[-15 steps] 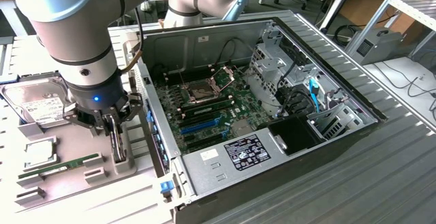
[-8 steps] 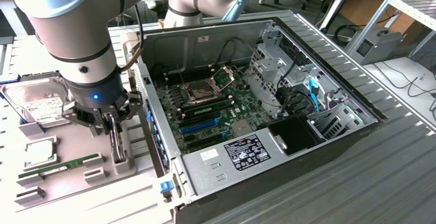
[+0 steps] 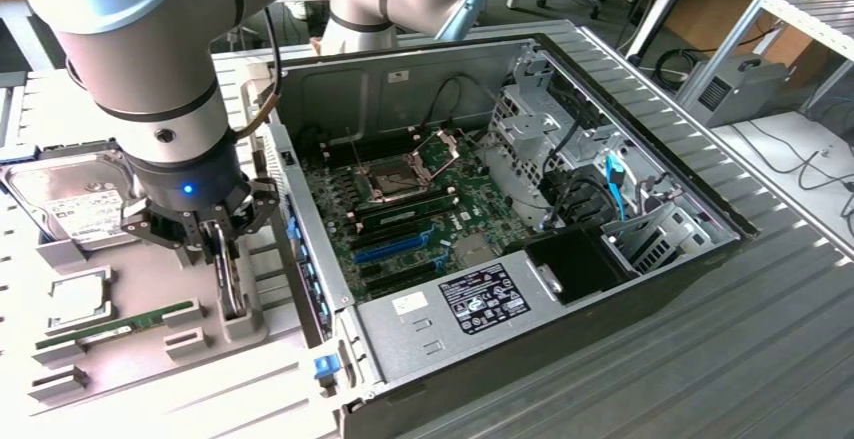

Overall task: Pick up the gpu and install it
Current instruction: 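Pick up the gpu and move the gpu toward the slot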

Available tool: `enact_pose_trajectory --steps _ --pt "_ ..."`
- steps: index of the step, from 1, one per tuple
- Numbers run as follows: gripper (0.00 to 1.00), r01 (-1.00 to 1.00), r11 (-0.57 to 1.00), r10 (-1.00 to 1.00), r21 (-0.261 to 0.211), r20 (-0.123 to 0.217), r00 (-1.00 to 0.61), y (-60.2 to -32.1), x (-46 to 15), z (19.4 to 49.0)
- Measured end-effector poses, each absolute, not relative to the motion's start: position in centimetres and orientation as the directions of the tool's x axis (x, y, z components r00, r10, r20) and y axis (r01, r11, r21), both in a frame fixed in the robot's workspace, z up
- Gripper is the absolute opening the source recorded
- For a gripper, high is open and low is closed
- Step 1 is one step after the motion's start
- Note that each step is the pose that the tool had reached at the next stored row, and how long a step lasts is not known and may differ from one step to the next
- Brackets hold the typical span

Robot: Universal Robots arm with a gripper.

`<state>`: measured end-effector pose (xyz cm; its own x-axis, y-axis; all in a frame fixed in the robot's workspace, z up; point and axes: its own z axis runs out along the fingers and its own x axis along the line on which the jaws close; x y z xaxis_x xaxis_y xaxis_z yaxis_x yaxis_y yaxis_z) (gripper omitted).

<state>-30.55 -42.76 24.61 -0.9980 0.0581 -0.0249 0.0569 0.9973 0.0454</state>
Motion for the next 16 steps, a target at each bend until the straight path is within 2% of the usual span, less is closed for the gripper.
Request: enact_pose_trajectory --steps 16 --pt "0.27 0.040 0.998 0.041 0.045 -0.025 -0.999 -42.76 -30.55 25.17"
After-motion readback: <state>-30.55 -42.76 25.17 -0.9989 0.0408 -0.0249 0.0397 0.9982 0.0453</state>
